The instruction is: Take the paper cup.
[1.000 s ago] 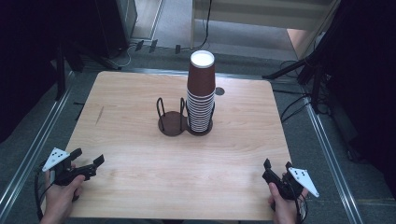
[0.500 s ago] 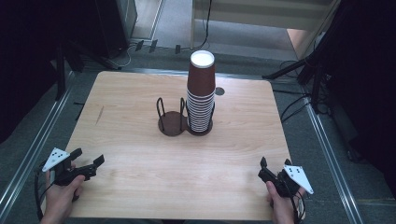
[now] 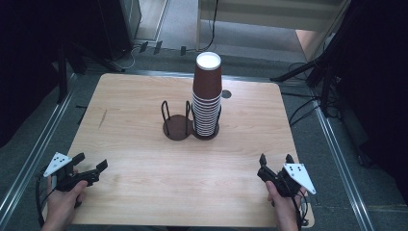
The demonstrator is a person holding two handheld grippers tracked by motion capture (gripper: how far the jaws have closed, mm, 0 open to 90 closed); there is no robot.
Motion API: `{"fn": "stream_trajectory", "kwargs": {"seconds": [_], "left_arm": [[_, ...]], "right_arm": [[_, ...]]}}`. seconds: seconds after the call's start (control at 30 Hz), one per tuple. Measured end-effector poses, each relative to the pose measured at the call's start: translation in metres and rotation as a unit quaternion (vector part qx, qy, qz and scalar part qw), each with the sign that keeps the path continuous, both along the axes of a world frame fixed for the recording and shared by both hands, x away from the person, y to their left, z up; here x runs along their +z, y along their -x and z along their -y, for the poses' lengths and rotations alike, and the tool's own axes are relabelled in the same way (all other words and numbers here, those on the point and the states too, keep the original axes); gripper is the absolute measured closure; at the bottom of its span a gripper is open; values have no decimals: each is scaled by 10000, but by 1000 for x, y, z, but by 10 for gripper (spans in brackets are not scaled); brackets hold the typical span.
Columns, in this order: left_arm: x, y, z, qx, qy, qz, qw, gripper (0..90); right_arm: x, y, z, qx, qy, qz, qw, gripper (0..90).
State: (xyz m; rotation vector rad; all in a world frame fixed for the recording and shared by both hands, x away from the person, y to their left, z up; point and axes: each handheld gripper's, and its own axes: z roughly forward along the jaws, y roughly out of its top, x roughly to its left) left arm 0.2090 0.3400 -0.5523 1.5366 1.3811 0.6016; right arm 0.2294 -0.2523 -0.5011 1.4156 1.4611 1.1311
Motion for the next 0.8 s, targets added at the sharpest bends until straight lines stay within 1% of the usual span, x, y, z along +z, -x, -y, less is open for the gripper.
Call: {"fn": "stream_trajectory", "kwargs": {"seconds": [0.07, 0.13, 0.23, 0.33, 0.4, 0.5, 0.8], "left_arm": [[0, 0, 0, 6, -2, -1, 10000, 26], [0, 0, 0, 4, -12, -2, 10000, 26], [0, 0, 0, 5, -13, 1, 10000, 26], [0, 0, 0, 0, -18, 2, 10000, 26], [0, 0, 0, 0, -19, 4, 10000, 26], [0, 0, 0, 1, -19, 3, 10000, 26], [0, 0, 1, -2, -39, 10, 10000, 26]], "right_arm": [[2, -2, -4, 58, -9, 18, 10000, 138], [4, -4, -8, 90, 59, 31, 9999, 138], [7, -6, -11, 121, 69, 56, 9999, 138], [13, -8, -16, 183, -6, 113, 9998, 138], [14, -9, -17, 196, -25, 114, 9997, 138], [19, -12, -23, 267, -78, 146, 9995, 138], [31, -19, -38, 418, -58, 232, 9988, 138]]}}
